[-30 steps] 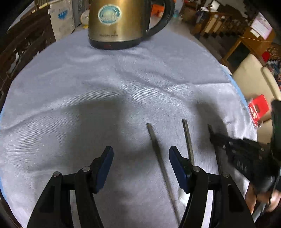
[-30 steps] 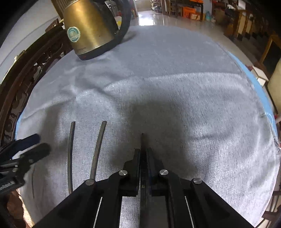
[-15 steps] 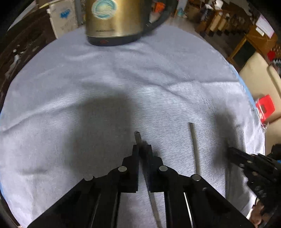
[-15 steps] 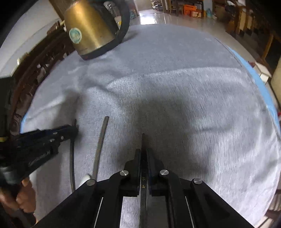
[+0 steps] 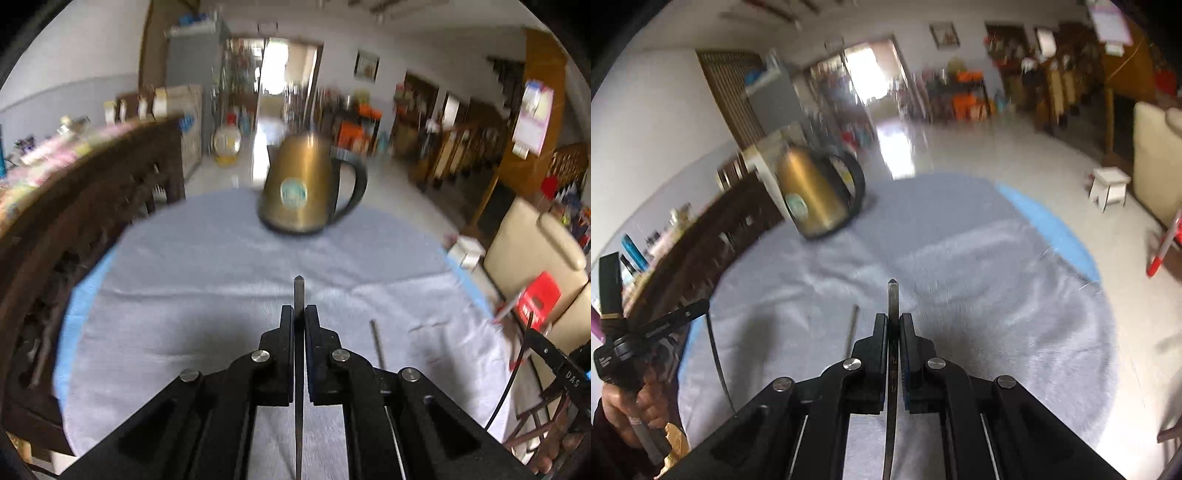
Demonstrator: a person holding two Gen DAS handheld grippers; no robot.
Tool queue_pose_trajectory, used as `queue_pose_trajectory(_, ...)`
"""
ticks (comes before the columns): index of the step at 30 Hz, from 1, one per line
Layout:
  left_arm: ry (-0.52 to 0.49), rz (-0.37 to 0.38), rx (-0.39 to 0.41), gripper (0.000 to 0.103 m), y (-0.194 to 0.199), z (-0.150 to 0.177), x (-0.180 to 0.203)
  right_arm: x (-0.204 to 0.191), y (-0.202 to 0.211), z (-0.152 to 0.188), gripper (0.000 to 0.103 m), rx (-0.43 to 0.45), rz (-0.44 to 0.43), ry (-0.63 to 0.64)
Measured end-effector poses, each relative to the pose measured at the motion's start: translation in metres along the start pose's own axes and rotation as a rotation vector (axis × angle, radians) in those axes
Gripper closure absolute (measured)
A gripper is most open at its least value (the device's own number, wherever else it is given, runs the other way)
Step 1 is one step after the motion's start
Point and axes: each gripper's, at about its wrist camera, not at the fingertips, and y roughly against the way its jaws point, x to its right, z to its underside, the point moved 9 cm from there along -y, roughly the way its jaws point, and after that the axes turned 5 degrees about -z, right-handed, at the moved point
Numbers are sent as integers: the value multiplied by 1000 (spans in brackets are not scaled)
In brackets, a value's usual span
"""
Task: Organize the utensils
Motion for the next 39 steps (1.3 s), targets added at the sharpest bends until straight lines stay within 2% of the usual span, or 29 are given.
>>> queue_pose_trajectory(5,41,17,187,98,86,0,-8,-28,72,-1,96,203,44,44)
queue_pose_trajectory(10,90,83,270,98,140,9,-2,-53,131,6,96,348,53,53)
queue_pose_trajectory(19,116,146,386,98,219,10,3,-91,217,-1,96,489,-31,70)
queue_pose_trajectory(24,113,163,427,98,233,8,9,-117,231,3,96,548,-57,91)
queue_pose_trajectory(27,116,182,403,98,223,10,12,-127,225,8,96,560,-69,93)
queue_pose_trajectory(33,122,187,349,98,206,22,18,-145,199,22,96,529,-77,125)
queue_pose_trajectory(39,116,184,330,98,205,31,25,-147,184,35,96,495,-71,155)
